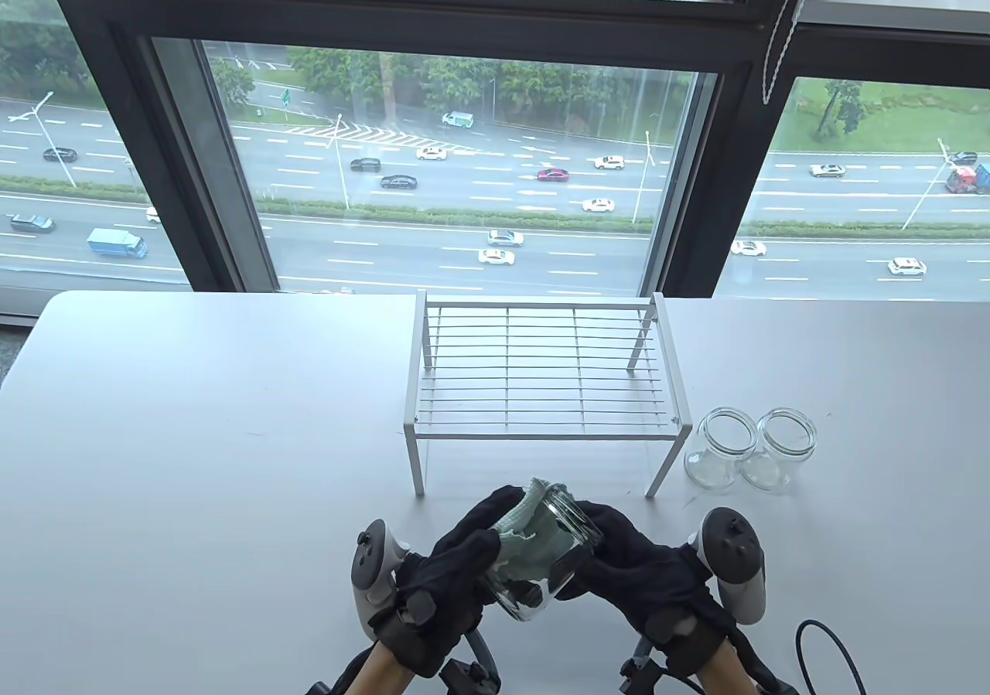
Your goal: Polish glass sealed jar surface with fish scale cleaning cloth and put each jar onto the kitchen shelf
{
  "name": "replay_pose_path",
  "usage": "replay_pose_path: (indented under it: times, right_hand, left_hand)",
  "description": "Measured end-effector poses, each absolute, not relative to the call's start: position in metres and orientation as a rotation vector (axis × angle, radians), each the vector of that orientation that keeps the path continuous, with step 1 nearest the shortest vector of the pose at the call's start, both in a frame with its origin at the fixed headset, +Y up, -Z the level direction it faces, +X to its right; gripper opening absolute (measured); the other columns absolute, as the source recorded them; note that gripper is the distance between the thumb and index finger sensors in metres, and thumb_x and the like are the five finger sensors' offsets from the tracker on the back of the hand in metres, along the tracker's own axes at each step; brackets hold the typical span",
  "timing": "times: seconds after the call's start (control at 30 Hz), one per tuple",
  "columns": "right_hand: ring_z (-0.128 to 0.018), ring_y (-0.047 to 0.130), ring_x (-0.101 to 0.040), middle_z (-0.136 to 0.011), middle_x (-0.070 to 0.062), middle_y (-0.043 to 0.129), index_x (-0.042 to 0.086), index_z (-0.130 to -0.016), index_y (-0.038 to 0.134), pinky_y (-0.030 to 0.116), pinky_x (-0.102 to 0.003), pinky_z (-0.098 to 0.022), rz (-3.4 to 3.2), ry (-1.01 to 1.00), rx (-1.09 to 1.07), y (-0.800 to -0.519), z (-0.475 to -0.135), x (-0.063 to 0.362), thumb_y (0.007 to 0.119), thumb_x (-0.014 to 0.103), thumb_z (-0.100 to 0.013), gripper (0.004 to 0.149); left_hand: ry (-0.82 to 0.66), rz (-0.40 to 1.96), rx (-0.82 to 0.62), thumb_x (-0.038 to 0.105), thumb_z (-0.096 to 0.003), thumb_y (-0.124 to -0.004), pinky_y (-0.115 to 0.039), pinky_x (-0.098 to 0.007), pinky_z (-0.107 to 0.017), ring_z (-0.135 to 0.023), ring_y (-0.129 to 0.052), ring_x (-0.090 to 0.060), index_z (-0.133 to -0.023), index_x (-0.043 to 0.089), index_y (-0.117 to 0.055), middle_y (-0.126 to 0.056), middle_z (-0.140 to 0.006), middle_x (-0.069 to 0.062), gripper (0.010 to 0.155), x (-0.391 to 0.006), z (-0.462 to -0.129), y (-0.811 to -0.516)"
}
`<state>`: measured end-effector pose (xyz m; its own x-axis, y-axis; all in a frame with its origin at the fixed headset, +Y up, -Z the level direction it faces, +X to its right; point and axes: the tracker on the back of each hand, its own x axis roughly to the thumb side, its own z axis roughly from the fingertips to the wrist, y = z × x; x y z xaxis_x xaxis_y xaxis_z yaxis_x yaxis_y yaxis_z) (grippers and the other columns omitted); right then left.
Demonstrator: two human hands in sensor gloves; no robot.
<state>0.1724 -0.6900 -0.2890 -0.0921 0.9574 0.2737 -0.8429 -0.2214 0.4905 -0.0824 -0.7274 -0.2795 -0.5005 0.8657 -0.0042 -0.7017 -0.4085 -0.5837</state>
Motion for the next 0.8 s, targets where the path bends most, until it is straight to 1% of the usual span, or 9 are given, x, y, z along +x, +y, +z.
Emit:
replay_pose_path:
  times: [0.07,0.13,0.2,0.37,0.47,0.53,0.63,0.73,0.8]
  right_hand:
    - [-0.062,0.101,-0.034,-0.065,-0.007,0.104,0.029,-0.095,0.074,0.073,-0.055,-0.06,1.946,-0.013,0.685,-0.682,-0.284,0.177,0.082,0.059,-0.036,0.067]
    - [-0.067,0.1,-0.03,-0.073,-0.004,0.101,0.036,-0.087,0.08,0.074,-0.054,-0.062,2.12,-0.194,0.728,-0.675,-0.28,0.179,0.074,0.067,-0.035,0.061]
    - [-0.068,0.099,-0.03,-0.074,-0.005,0.101,0.038,-0.081,0.083,0.074,-0.054,-0.061,2.127,-0.258,0.697,-0.672,-0.276,0.179,0.073,0.068,-0.034,0.057]
    - [-0.048,0.106,-0.029,-0.054,-0.006,0.108,0.03,-0.073,0.089,0.08,-0.052,-0.052,2.141,-0.368,0.519,-0.675,-0.273,0.18,0.073,0.069,-0.033,0.058]
    - [-0.042,0.106,-0.029,-0.047,-0.007,0.108,0.027,-0.071,0.091,0.081,-0.051,-0.052,2.206,-0.319,0.416,-0.679,-0.273,0.179,0.074,0.07,-0.033,0.059]
    - [-0.039,0.106,-0.029,-0.044,-0.006,0.109,0.027,-0.07,0.092,0.082,-0.05,-0.05,2.226,-0.291,0.367,-0.68,-0.273,0.177,0.074,0.071,-0.033,0.06]
    - [-0.039,0.105,-0.029,-0.044,-0.006,0.108,0.026,-0.073,0.091,0.082,-0.051,-0.051,2.194,-0.265,0.32,-0.679,-0.272,0.176,0.076,0.071,-0.034,0.062]
    - [-0.045,0.105,-0.029,-0.051,-0.006,0.106,0.022,-0.093,0.077,0.08,-0.051,-0.053,2.024,-0.09,0.372,-0.682,-0.278,0.179,0.079,0.066,-0.036,0.072]
    - [-0.048,0.103,-0.032,-0.054,-0.009,0.105,0.022,-0.097,0.073,0.078,-0.054,-0.055,1.849,0.071,0.458,-0.684,-0.283,0.179,0.082,0.061,-0.038,0.072]
  left_hand:
    - [-0.667,1.987,-0.403,0.062,-0.0587,-0.068,-0.089,-0.055,-0.048,-0.094,-0.072,-0.057,-0.11,0.047,-0.06,-0.048,-0.118,-0.025,0.054,-0.082,-0.279,-0.728]
    - [-0.677,1.913,-0.371,0.063,-0.0588,-0.067,-0.091,-0.053,-0.047,-0.092,-0.075,-0.057,-0.111,0.048,-0.058,-0.048,-0.118,-0.026,0.055,-0.083,-0.279,-0.726]
    - [-0.689,1.856,-0.335,0.063,-0.0587,-0.066,-0.09,-0.054,-0.047,-0.092,-0.075,-0.057,-0.111,0.048,-0.058,-0.048,-0.118,-0.026,0.055,-0.084,-0.279,-0.723]
    - [-0.707,1.592,-0.14,0.06,-0.0571,-0.069,-0.084,-0.06,-0.05,-0.095,-0.067,-0.06,-0.11,0.048,-0.059,-0.043,-0.12,-0.025,0.055,-0.084,-0.274,-0.71]
    - [-0.729,1.34,-0.02,0.059,-0.0555,-0.071,-0.082,-0.062,-0.051,-0.096,-0.064,-0.061,-0.109,0.048,-0.061,-0.042,-0.12,-0.025,0.055,-0.082,-0.269,-0.703]
    - [-0.717,1.266,0.013,0.059,-0.0551,-0.071,-0.083,-0.062,-0.05,-0.095,-0.067,-0.061,-0.108,0.048,-0.062,-0.044,-0.12,-0.025,0.055,-0.082,-0.27,-0.702]
    - [-0.692,1.386,-0.026,0.058,-0.0551,-0.073,-0.083,-0.061,-0.049,-0.093,-0.068,-0.061,-0.108,0.047,-0.063,-0.046,-0.119,-0.025,0.055,-0.083,-0.273,-0.707]
    - [-0.657,1.552,-0.077,0.06,-0.0556,-0.073,-0.087,-0.058,-0.048,-0.093,-0.071,-0.059,-0.109,0.048,-0.06,-0.046,-0.118,-0.026,0.056,-0.085,-0.277,-0.714]
    - [-0.651,1.753,-0.178,0.059,-0.056,-0.073,-0.087,-0.058,-0.048,-0.092,-0.071,-0.06,-0.11,0.047,-0.059,-0.045,-0.118,-0.027,0.057,-0.084,-0.278,-0.718]
